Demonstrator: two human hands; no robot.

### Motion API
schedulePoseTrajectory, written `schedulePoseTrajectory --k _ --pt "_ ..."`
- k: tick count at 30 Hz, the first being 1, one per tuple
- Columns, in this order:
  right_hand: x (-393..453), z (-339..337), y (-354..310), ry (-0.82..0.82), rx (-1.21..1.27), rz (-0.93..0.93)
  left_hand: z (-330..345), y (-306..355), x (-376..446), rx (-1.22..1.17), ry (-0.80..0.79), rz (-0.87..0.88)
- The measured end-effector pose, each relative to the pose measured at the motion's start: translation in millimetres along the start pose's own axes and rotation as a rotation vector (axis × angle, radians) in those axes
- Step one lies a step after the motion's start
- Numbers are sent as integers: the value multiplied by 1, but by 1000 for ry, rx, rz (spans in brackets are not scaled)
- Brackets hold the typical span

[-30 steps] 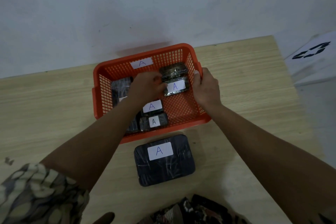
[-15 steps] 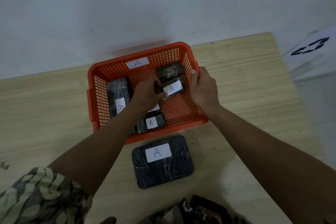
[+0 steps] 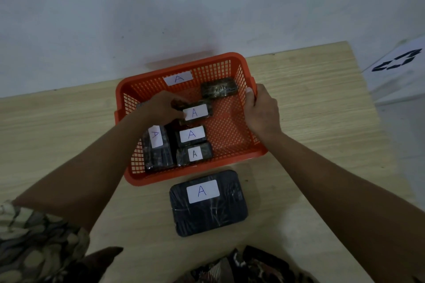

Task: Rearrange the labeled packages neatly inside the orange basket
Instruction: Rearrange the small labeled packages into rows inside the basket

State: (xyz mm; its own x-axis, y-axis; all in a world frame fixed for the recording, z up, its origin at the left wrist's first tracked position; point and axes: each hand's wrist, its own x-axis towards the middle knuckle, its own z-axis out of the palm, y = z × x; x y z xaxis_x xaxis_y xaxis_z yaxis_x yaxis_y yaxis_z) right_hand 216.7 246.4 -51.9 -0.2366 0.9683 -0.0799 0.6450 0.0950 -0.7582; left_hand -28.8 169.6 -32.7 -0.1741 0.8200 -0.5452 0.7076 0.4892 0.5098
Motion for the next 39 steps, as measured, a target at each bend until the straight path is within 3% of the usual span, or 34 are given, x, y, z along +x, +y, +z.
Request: schedulePoseTrajectory --k 8,16,31,33,35,37,39 --pt "-1 0 0 7 4 -5 0 6 8 324 -57 19" --pt "0 0 0 -1 9 0 15 10 1 249 85 146" --pt "1 2 3 1 14 11 1 28 30 440 -172 -27" --pt "1 2 3 4 14 5 2 34 36 326 -75 21" --pt "1 2 3 11 9 0 7 38 38 252 137 116" --pt "0 2 3 17 4 -1 15 43 38 261 348 215" --pt "0 2 3 18 -1 3 23 47 41 286 438 286"
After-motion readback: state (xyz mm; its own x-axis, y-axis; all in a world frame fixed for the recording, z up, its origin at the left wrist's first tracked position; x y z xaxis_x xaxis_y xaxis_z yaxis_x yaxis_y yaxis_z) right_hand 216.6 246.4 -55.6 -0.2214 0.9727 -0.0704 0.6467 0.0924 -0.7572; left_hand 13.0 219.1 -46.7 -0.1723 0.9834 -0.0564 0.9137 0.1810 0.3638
